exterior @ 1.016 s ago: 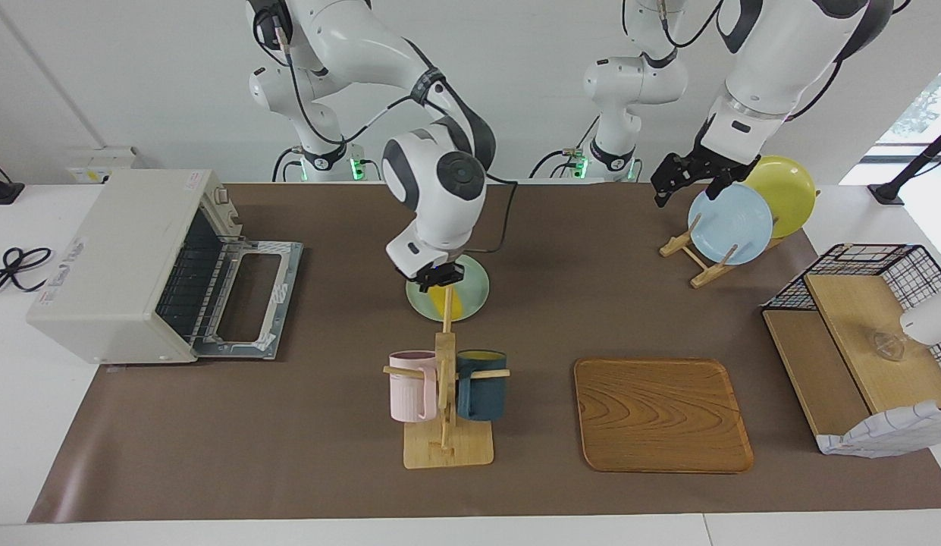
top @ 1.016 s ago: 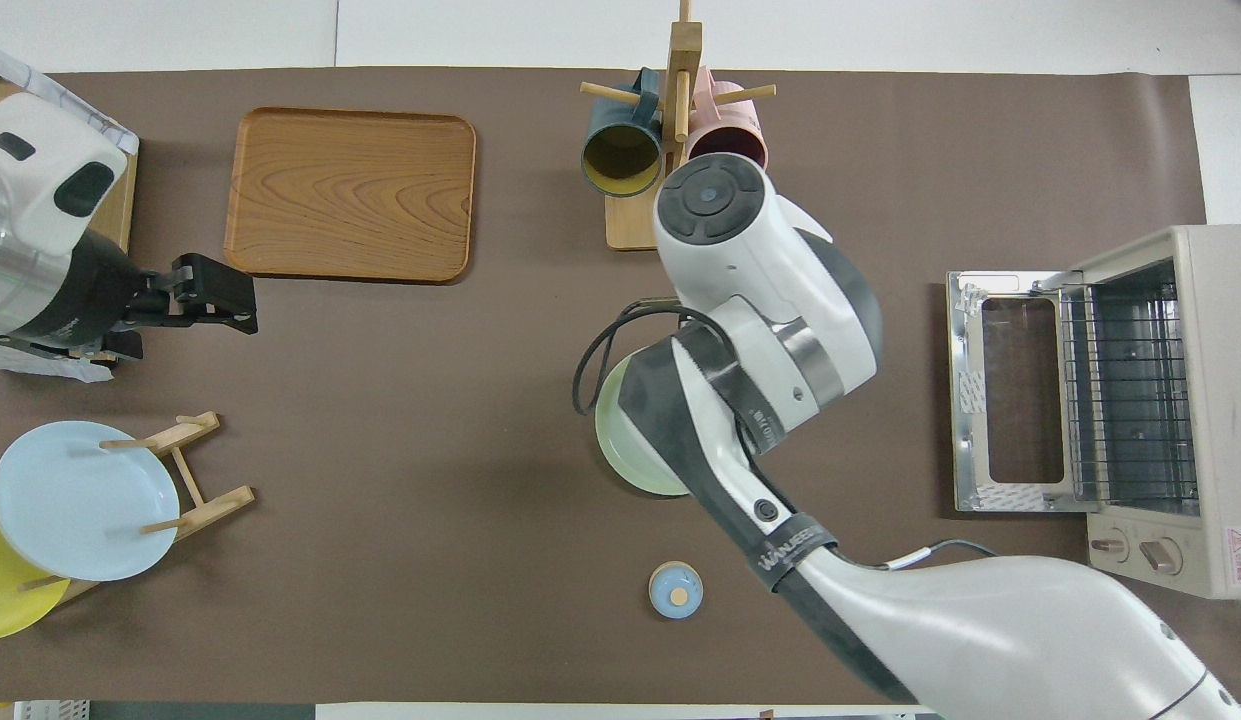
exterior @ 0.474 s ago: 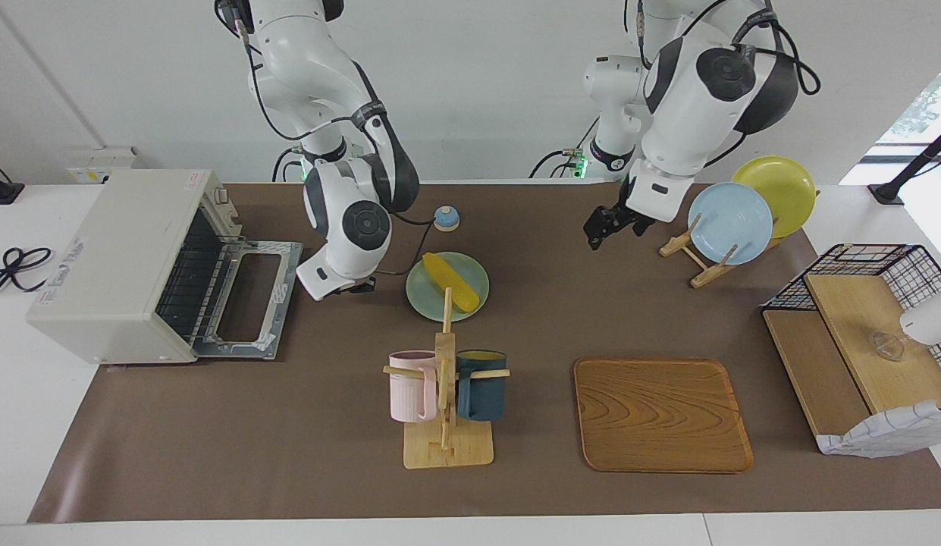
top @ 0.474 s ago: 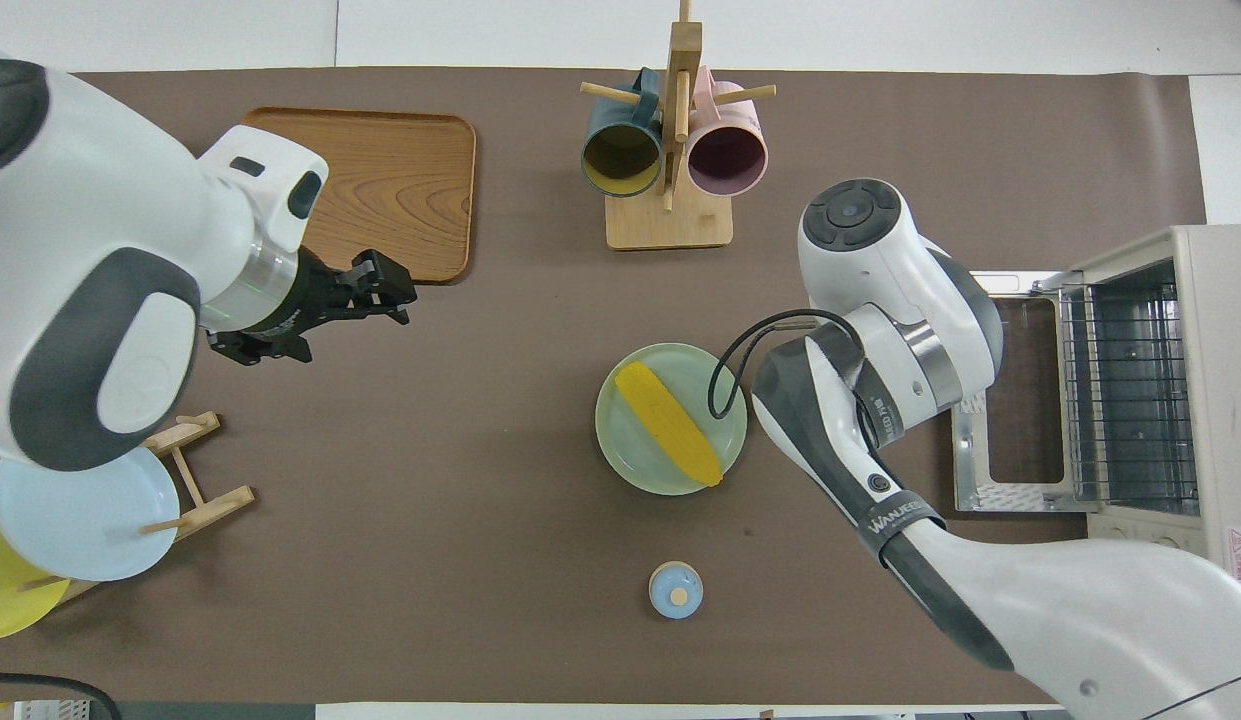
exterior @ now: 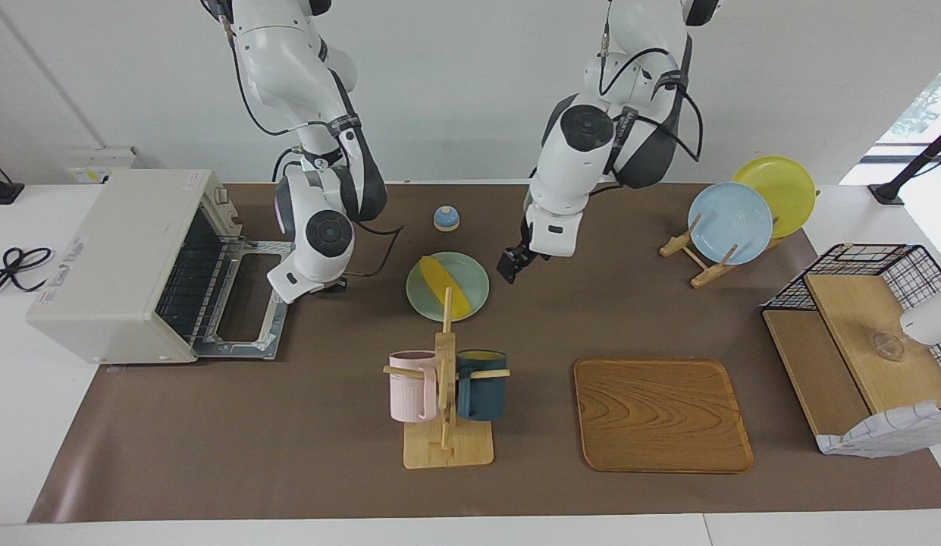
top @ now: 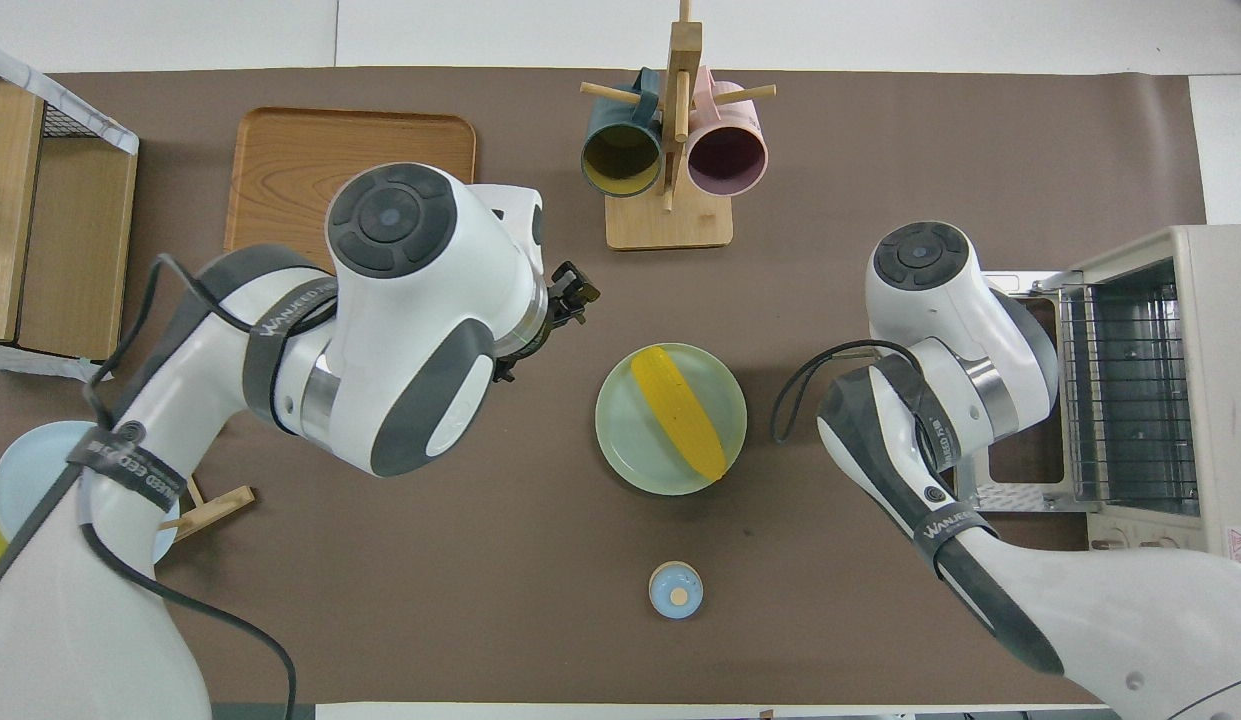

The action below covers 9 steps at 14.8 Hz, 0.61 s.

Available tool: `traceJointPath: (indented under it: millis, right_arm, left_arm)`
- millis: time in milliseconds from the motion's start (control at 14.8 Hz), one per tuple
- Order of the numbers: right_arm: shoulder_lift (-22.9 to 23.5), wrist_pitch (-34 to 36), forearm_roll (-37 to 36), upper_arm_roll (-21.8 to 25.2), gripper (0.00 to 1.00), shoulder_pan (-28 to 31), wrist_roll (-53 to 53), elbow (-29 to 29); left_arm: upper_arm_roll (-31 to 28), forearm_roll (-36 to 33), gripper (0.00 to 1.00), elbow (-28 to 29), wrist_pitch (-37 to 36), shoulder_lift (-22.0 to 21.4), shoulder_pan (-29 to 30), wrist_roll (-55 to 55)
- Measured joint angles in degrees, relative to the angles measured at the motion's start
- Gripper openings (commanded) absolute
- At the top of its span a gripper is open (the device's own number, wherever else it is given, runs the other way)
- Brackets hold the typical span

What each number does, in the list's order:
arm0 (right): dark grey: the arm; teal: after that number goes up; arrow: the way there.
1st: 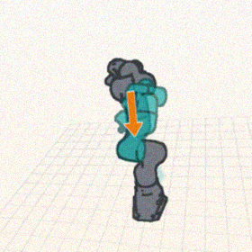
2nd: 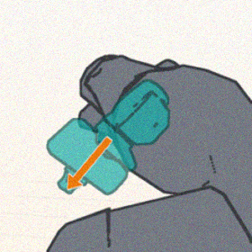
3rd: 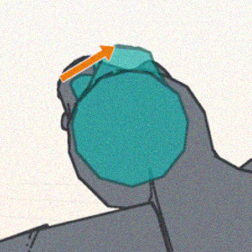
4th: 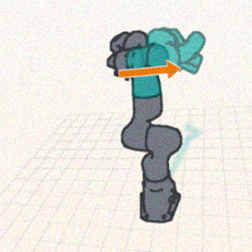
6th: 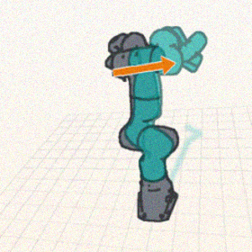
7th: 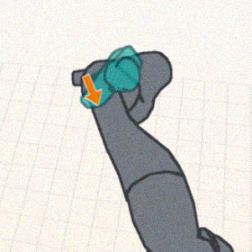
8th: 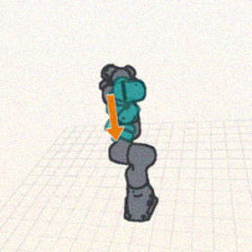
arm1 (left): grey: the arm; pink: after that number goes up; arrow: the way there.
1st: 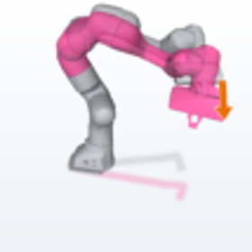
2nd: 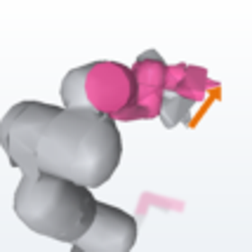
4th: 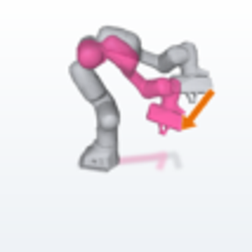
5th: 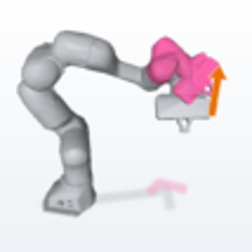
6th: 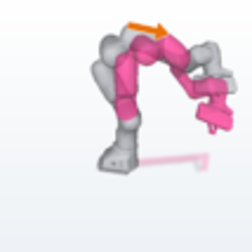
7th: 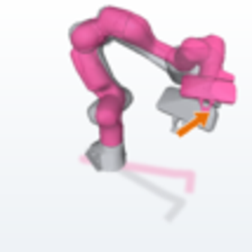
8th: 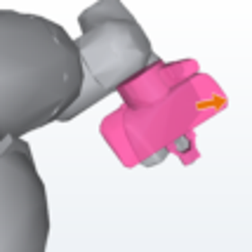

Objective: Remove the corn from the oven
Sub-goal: 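Release the plate with the right gripper while the left gripper reaches the corn, then grasp the yellow corn with the left gripper while the right gripper retracts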

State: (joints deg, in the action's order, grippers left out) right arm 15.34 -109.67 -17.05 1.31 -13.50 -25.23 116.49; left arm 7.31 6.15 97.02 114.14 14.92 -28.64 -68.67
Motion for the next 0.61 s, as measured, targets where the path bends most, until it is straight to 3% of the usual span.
traceJointPath:
  millis: [610]
  right_arm:
    - [-0.7, -2.6, -1.9, -0.4, 0.00, 3.4, 6.2, 2.8]
  left_arm:
    - [-0.2, 0.5, 1.00, -0.1, 12.3, 10.6, -7.2, -13.4]
